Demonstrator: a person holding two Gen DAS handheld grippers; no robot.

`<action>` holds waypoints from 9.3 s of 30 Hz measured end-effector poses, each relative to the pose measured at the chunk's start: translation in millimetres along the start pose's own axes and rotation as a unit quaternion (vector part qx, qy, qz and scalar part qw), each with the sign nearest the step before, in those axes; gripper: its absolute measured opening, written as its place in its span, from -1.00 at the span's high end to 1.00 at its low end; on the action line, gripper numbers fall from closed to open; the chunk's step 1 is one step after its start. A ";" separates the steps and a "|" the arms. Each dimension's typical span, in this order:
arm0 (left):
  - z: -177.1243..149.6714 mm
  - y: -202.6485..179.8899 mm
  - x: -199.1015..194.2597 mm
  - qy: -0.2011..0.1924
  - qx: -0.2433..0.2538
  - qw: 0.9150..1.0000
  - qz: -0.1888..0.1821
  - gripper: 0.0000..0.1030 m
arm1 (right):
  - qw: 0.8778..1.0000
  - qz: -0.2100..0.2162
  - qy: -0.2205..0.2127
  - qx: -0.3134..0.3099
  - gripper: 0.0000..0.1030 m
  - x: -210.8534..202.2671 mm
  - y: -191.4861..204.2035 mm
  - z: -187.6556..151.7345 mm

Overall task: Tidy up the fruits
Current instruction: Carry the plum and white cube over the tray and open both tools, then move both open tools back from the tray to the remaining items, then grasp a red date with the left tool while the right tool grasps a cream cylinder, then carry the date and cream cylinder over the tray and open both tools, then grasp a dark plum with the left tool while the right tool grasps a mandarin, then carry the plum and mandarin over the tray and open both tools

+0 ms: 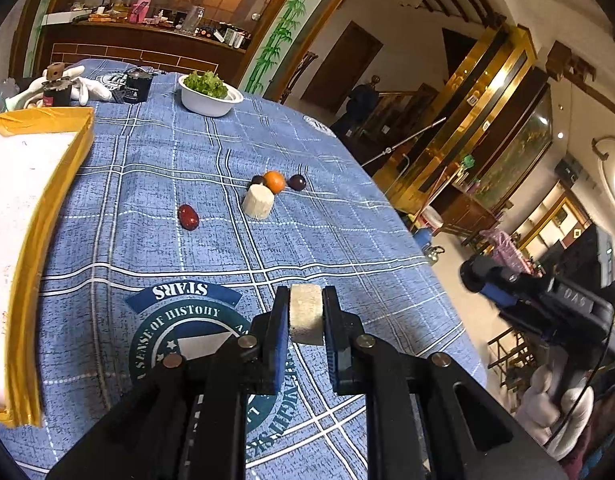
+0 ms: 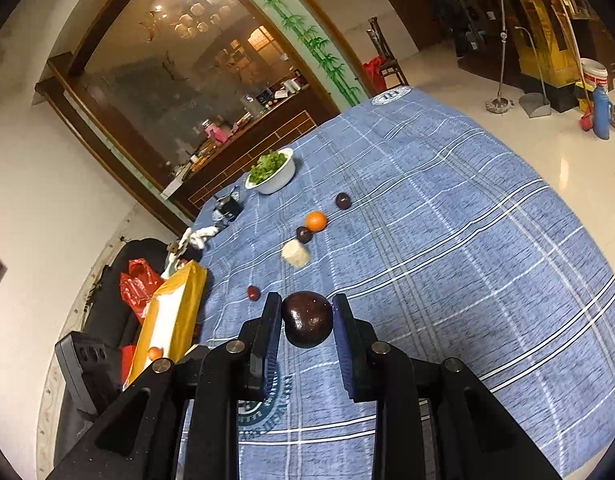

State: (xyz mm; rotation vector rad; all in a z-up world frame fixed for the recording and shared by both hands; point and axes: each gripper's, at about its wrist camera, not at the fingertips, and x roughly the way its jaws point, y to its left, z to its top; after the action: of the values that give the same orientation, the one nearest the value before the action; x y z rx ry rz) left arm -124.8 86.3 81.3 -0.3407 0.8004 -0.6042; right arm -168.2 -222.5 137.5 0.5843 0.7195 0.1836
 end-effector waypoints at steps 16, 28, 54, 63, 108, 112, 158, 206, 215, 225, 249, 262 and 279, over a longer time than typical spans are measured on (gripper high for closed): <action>5.9 118.2 -109.8 -0.096 -0.103 0.985 0.102 0.71 | 0.964 0.210 0.161 -0.022 0.43 119.7 131.1 -37.2; 1.9 210.1 -126.5 -0.105 -0.172 0.963 0.181 0.71 | 0.936 0.185 0.246 -0.169 0.41 203.8 236.6 -119.5; 20.9 141.6 -123.9 -0.099 -0.112 0.963 0.224 -0.79 | 0.966 0.074 0.097 -0.228 -0.16 147.1 197.4 -113.1; 8.5 44.2 -79.5 -0.044 -0.016 0.991 0.123 -0.79 | 0.991 0.037 0.056 -0.114 -0.16 107.9 116.1 -77.8; 35.1 42.3 -42.3 -0.013 -0.014 0.988 0.153 -0.53 | 0.998 -0.056 0.002 -0.031 -0.41 64.5 -1.3 -15.7; 38.2 46.7 -14.9 0.008 -0.011 0.988 0.151 -0.53 | 0.996 -0.053 0.045 -0.057 -0.40 103.8 7.2 1.9; 83.9 128.3 -63.7 -0.048 -0.050 0.967 0.244 0.56 | 0.966 0.061 0.104 -0.227 0.21 175.1 155.4 -2.8; 15.6 10.3 -59.5 -0.019 -0.047 0.998 0.026 -0.68 | 0.994 0.001 0.029 -0.109 -0.26 96.0 83.5 -75.5; 20.2 -8.4 -35.5 0.023 -0.024 0.998 0.053 -0.68 | 0.996 -0.020 0.012 -0.091 -0.26 80.9 47.2 -58.8; 80.9 19.6 18.6 0.015 -0.020 0.995 0.095 -0.23 | 0.993 -0.078 0.035 -0.078 -0.26 119.3 -19.2 26.0; 114.3 21.9 205.2 0.127 0.078 0.978 0.145 0.44 | 0.990 -0.008 0.133 -0.050 0.31 294.0 -17.3 93.6; 107.0 -10.3 254.5 0.126 0.185 0.954 0.200 0.54 | 0.996 0.002 0.094 -0.009 0.30 211.4 -50.1 88.1; 81.6 -23.8 109.5 0.056 0.084 0.990 0.102 0.54 | 0.998 0.003 0.058 -0.004 0.30 126.3 -40.8 45.8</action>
State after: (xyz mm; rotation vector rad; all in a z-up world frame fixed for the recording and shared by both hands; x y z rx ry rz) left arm -12.8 4.6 84.8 -0.0689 0.8735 -0.4976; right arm -45.1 -231.8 70.5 0.5715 0.8296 0.2281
